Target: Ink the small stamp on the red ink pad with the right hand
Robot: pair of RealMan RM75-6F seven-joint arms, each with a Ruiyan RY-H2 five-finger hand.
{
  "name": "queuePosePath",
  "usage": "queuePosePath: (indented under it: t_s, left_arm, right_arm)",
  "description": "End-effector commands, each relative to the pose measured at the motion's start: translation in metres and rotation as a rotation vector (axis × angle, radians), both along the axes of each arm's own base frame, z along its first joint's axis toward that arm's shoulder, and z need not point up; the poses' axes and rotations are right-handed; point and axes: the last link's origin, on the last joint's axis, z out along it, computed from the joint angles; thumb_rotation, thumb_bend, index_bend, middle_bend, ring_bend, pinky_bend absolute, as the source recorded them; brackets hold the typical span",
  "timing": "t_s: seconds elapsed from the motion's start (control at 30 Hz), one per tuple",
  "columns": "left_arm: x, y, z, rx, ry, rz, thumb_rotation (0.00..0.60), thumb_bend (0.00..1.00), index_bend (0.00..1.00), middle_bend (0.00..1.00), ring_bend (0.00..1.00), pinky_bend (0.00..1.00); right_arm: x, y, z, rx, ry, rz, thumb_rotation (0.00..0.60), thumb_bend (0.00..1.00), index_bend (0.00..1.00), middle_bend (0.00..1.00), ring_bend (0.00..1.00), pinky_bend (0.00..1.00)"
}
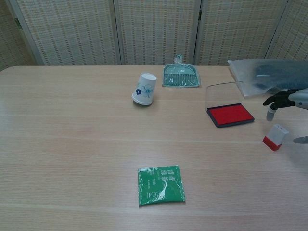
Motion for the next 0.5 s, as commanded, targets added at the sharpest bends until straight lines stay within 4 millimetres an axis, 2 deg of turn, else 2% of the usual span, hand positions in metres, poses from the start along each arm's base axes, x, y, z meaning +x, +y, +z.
queuePosePath:
  t_s: [0.03, 0.5]
  left_arm:
    - [-0.0004, 0.0000, -0.0001, -0.001, 0.000, 0.002, 0.600, 0.18, 0.10, 0.00, 0.00, 0.26]
    - [0.0000, -0.0008, -0.0003, -0.003, 0.001, 0.000, 0.600, 0.18, 0.10, 0.00, 0.00, 0.26]
  right_arm:
    - [-0.0017, -0.0006, -0.0007, -0.001, 0.005, -0.005, 0.600, 0.22, 0.28, 0.08, 0.03, 0.03]
    - [-0.0032, -0.0077, -0.0102, -0.007, -0.001, -0.008, 0.600, 0.22, 0.34, 0.10, 0.03, 0.03]
